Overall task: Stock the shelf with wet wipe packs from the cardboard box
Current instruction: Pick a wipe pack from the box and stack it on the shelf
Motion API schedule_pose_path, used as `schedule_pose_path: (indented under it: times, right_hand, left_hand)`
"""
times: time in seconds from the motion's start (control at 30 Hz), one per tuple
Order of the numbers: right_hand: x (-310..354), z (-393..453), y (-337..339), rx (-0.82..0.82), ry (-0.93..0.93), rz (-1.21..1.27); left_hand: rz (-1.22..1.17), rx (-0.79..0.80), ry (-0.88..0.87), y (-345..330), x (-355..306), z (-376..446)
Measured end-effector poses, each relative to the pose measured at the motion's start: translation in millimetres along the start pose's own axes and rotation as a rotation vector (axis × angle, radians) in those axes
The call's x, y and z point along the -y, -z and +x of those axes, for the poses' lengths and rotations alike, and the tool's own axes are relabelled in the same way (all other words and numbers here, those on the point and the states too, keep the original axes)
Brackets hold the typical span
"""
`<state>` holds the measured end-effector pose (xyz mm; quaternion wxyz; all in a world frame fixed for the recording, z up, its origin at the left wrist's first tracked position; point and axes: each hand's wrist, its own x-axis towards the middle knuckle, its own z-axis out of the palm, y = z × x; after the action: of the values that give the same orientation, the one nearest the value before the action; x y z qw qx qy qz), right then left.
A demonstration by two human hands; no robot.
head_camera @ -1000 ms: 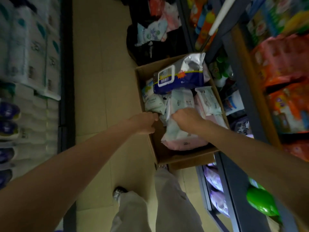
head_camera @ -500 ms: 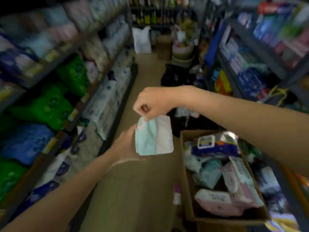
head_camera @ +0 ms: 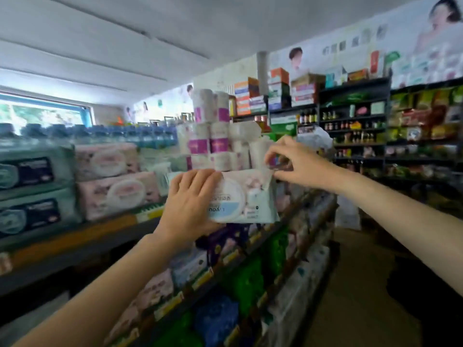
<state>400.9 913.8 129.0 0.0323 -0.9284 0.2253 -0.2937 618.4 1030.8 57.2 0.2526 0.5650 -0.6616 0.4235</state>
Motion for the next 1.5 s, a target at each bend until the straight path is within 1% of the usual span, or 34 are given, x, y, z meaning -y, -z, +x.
schedule_pose_path:
  times: [0.07,0.1,0.17,0.23,0.27,0.33,0.43,0.47,0.5,0.53,0.57,0.6,0.63,0.67,0.7,0.73,0.77,0.8,0.87,0.93,0.97,1.03,1.07,1.1,1.17,1.2,1.23,1.27,1.3,1.33,1.37,1.4,1.43,1.5]
  right_hand:
    - [39.0,15.6,-12.1,-0.010,0.085,0.092]
    - [55.7,21.7,-22.4,-0.030,0.154,0.063]
    - [80.0,37.5,-49.4,-0.149,0.293,-0.176]
    - [95.3,57.0,-72.7,-0.357,0.326,-0.372]
    - [100.7,67.0,-80.2,-0.427,0.316,-0.409]
    - [106.7,87.1,-89.2,-0.504,0.318,-0.383]
    - [109.3,111.3,-95.5,-0.574,0.410,-0.320]
    - [110.9,117.7,-97.7,-0.601,0.416,-0.296]
    - [113.2,123.9,-98.3,-0.623,0.380,-0.244]
    - [114.3,131.6,-99.5,-0.627,0.287,-0.131]
    - [115.8,139.5,-100.6,-0.603,0.149,0.052]
    - [118.2,146.1,-100.1,-0.549,0.010,0.315]
    - [121.4,151.2,-98.9,-0.443,-0.094,0.675]
    - [125.2,156.4,-98.2,-0.289,-0.129,1.065]
    - [131.6,161.8,-99.0,-0.091,-0.116,1.402]
    - [137.9,167.6,-103.7,0.076,-0.082,1.632]
    - [144.3,173.2,-107.7,0.168,-0.046,1.787]
    - [149.5,181.7,-110.6,0.216,-0.032,1.931]
    - [154.4,201.3,-107.8,0.326,-0.060,2.217]
    - [153.0,222.4,-103.0,0.406,-0.121,2.379]
    - [149.5,233.7,-102.2,0.402,-0.153,2.392]
    - [142.0,258.4,-104.9,0.301,-0.178,2.308]
    - [137.0,271.8,-107.2,0.211,-0.192,2.229]
    - [131.9,284.2,-108.9,0.100,-0.204,2.100]
    - [121.9,306.9,-115.0,-0.158,-0.245,1.728]
    - [117.9,315.0,-119.5,-0.273,-0.191,1.515]
    - [115.2,321.5,-125.1,-0.363,-0.068,1.272]
    - [114.8,324.3,-130.3,-0.427,0.075,0.967]
    - [115.6,327.2,-137.4,-0.453,0.203,0.653]
    - [118.0,329.4,-145.5,-0.458,0.307,0.389]
    - [119.4,332.8,-156.2,-0.444,0.384,0.196]
    - [120.8,335.4,-167.0,-0.419,0.442,0.083]
    - [122.1,336.8,-177.9,-0.392,0.485,0.035]
    - [125.1,339.3,-195.4,-0.375,0.551,0.040]
  left_hand:
    - [0.159,-0.107,-0.038,27.5,27.8,0.4]
    - [0.221,-0.157,-0.037,39.8,40.6,-0.1]
    - [0.304,-0.218,-0.004,62.6,61.0,-1.8]
    - [0.364,-0.223,0.024,79.9,74.0,-3.6]
    - [0.396,-0.214,0.029,85.8,78.4,-4.6]
    - [0.463,-0.192,0.028,91.8,86.7,-7.4]
    - [0.556,-0.144,0.024,95.2,100.4,-7.2]
    - [0.577,-0.142,0.035,95.3,106.1,-5.5]
    - [0.588,-0.154,0.060,94.7,112.1,-2.9]
    - [0.592,-0.183,0.086,93.5,118.3,0.6]
    - [0.597,-0.225,0.112,92.6,124.5,5.6]
    - [0.611,-0.268,0.136,91.7,131.4,12.3]
    - [0.631,-0.300,0.155,90.6,138.1,20.7]
    - [0.663,-0.322,0.157,89.6,144.7,30.5]
    - [0.706,-0.333,0.136,88.1,151.0,41.6]
    - [0.755,-0.336,0.095,85.0,156.8,52.4]
    - [0.810,-0.336,0.042,80.6,161.3,62.0]
    - [0.871,-0.339,-0.031,74.8,166.5,69.4]
    - [0.983,-0.338,-0.210,63.2,177.3,78.4]
    - [1.045,-0.281,-0.325,54.3,185.5,84.3]
    - [1.046,-0.240,-0.332,51.1,187.6,87.0]
    - [0.976,-0.169,-0.287,47.8,189.7,90.2]
    - [0.917,-0.159,-0.241,47.8,191.5,87.6]
    - [0.856,-0.168,-0.154,49.7,193.4,82.6]
    - [0.806,-0.200,0.083,55.2,206.8,63.7]
    - [0.818,-0.167,0.196,57.2,216.2,51.7]
    - [0.846,-0.062,0.302,58.4,223.6,41.0]
    - [0.880,0.097,0.390,56.8,230.8,29.5]
    - [0.896,0.264,0.460,51.6,239.5,17.3]
    - [0.895,0.373,0.490,45.3,246.2,6.0]
    - [0.895,0.425,0.487,40.7,249.9,-3.0]
    - [0.893,0.422,0.454,37.4,252.8,-9.6]
    - [0.907,0.442,0.444,35.6,254.1,-13.9]
    - [0.944,0.447,0.462,33.1,261.7,-20.0]
